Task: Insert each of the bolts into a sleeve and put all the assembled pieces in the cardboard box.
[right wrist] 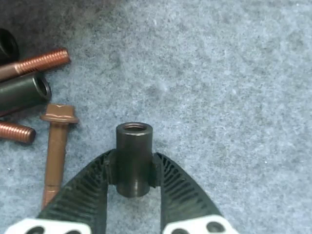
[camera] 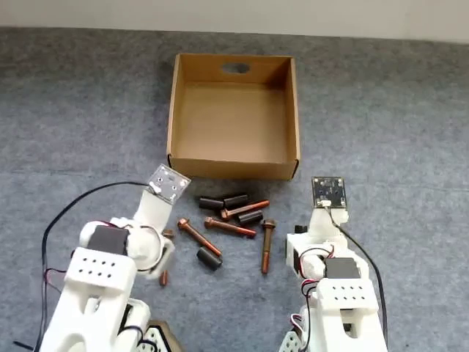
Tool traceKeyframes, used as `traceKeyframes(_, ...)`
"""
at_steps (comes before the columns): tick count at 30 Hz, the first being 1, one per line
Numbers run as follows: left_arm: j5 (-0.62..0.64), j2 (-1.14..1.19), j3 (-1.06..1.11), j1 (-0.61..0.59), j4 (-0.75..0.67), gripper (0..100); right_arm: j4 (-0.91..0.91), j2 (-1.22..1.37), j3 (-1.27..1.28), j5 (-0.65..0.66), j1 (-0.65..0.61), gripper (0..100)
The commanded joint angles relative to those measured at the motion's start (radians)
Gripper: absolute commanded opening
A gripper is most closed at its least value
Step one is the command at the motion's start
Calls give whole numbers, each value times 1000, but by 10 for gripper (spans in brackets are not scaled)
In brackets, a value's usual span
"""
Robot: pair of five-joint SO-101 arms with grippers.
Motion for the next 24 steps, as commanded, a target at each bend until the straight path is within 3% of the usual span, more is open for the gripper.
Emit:
traceKeyframes(1,138,-8,-12,28,-71,274,-18,-15,-7,-3,10,5)
traceKeyframes(7,199,-7,102,25,-224,204,-18,-15,-5,-3,10,5)
traceKeyframes(24,198,-7,107,25,-236,178,-18,-15,-5,-3,10,5)
